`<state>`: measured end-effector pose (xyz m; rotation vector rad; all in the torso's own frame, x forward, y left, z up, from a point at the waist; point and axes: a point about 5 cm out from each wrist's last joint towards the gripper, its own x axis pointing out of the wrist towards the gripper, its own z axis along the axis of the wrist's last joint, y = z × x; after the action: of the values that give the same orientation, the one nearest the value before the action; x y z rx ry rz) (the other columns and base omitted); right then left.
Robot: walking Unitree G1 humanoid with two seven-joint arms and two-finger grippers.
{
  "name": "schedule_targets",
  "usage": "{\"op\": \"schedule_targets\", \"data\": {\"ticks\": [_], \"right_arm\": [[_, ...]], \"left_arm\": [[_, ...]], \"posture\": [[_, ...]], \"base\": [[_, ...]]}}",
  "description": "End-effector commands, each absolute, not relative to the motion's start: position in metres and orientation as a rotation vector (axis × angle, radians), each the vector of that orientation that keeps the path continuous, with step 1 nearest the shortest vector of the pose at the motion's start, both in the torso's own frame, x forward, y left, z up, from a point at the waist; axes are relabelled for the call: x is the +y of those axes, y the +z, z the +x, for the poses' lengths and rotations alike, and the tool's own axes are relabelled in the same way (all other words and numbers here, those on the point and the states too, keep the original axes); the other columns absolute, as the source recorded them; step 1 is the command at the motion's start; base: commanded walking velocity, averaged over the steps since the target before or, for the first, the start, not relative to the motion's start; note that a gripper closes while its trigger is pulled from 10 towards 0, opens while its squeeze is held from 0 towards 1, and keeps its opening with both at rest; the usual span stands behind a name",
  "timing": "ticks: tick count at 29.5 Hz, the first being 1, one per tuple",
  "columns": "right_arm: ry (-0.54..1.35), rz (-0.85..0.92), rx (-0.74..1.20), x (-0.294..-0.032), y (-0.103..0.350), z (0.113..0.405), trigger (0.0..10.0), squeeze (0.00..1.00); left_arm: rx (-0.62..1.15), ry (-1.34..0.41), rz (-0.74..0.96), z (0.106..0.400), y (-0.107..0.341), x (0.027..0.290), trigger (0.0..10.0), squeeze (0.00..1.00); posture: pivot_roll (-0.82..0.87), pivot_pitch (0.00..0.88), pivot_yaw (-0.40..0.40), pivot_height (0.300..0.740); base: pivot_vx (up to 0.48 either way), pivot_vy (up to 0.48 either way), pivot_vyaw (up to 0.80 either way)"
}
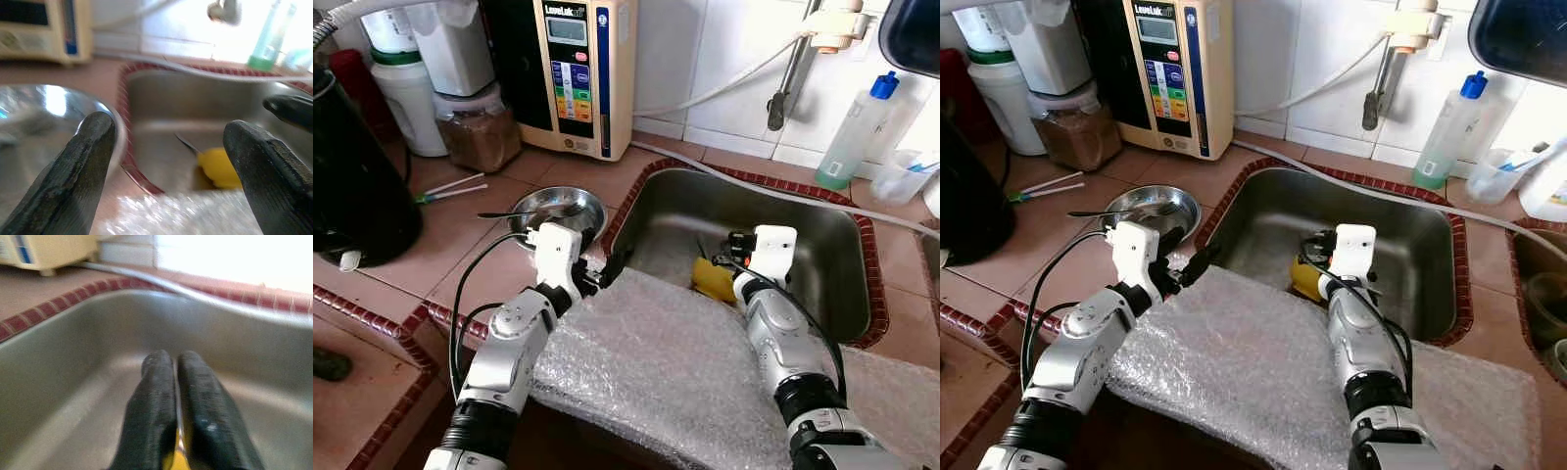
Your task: Kitchen organization
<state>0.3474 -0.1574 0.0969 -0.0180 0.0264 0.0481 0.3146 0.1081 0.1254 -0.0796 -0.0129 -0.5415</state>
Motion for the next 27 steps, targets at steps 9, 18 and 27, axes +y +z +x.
{"op": "schedule_targets", "data": {"ticks": [9, 18, 27], "right_arm": [[0.158, -0.113, -0.121, -0.143, 0.118, 0.344, 10.0, 1.0], [0.35, -0.072, -0.186, -0.111, 0.128, 0.335, 10.0, 1.0], [0.452, -0.061, -0.202, -0.102, 0.131, 0.324, 10.0, 1.0]], "left_arm": [[-0.216, -0.195, 0.03, 0.332, 0.159, 0.148, 10.0, 1.0], [-0.185, 0.03, -0.019, 0.347, 0.161, 0.177, 10.0, 0.48], [-0.086, 0.236, -0.108, 0.356, 0.148, 0.205, 10.0, 0.0]], "posture": [[0.12, 0.0, 0.027, 0.74], [0.11, 0.0, 0.027, 0.74], [0.11, 0.0, 0.035, 0.74]], "base": [[0.0, 0.0, 0.0], [0.0, 0.0, 0.0], [0.0, 0.0, 0.0]]}}
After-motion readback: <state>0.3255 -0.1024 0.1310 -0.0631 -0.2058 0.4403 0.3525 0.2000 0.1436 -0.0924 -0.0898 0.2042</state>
